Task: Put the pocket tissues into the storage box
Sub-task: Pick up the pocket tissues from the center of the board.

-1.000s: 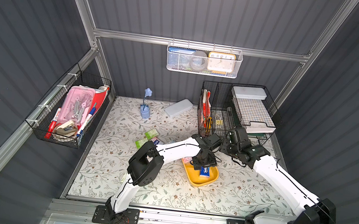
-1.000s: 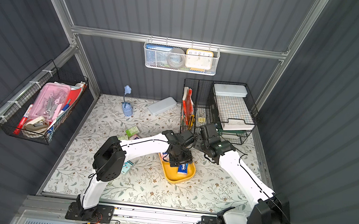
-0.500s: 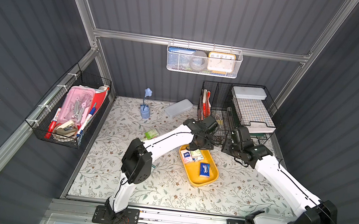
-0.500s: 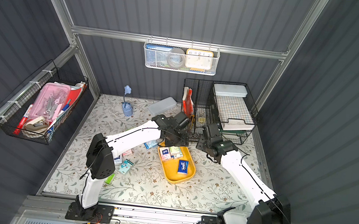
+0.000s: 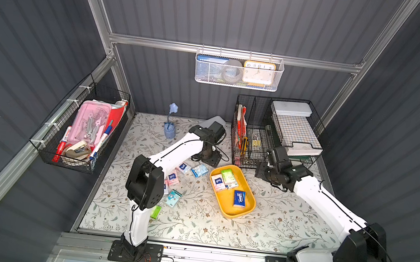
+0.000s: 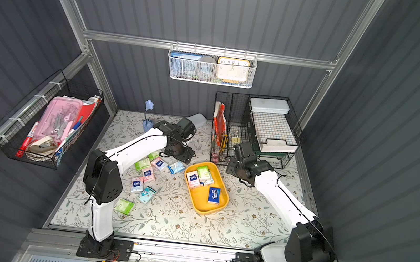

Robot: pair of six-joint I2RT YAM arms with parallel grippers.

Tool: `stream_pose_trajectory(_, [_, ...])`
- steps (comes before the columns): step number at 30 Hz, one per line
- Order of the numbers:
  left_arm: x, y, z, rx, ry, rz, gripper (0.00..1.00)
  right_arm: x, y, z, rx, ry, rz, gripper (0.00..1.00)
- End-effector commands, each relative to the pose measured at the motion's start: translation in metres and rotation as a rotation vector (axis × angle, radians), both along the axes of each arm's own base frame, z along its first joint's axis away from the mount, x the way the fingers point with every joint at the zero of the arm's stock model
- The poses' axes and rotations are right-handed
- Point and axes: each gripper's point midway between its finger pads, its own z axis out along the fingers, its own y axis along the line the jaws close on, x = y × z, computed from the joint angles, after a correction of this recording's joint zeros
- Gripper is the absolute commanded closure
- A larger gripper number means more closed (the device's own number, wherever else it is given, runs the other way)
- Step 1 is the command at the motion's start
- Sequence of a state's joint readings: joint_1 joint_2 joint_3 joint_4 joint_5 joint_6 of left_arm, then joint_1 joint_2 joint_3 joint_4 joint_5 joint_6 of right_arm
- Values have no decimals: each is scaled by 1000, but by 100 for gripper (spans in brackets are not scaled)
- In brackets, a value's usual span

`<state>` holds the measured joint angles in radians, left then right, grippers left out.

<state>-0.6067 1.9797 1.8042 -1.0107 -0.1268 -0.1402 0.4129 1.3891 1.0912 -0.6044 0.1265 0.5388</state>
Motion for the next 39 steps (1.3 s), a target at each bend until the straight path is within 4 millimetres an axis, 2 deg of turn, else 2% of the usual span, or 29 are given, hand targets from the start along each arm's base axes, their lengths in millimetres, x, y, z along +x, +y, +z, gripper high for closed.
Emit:
stream_pose_trajectory(1, [13, 12, -8, -31, 22, -76, 18, -7, -1, -6, -13, 53, 17, 39])
stream_pose_trajectory(3, [23, 15, -13, -43, 14, -95, 15, -12, -2, -12, -19, 75, 24, 39])
stream_pose_trajectory(6, [38, 25, -29, 63, -26, -147, 14, -17, -3, -17, -20, 90, 27, 39])
stream_pose_trajectory(11, [32, 26, -65, 86, 63, -177, 14, -21, -3, -17, -13, 97, 25, 39])
stream_pose_trajectory(16, [29, 33, -82, 117, 85, -189, 14, -21, -6, -19, -33, 101, 27, 39])
stream_pose_trajectory(24, [22, 40, -108, 161, 122, -218, 15, -19, 0, -26, -16, 129, 33, 39])
stream_pose_trajectory(31, [23, 40, -109, 165, 130, -212, 16, -18, -2, -24, -24, 122, 27, 39])
stream_pose_trajectory(39, [24, 41, -75, 153, 73, -200, 16, -19, 0, -28, -14, 134, 28, 39])
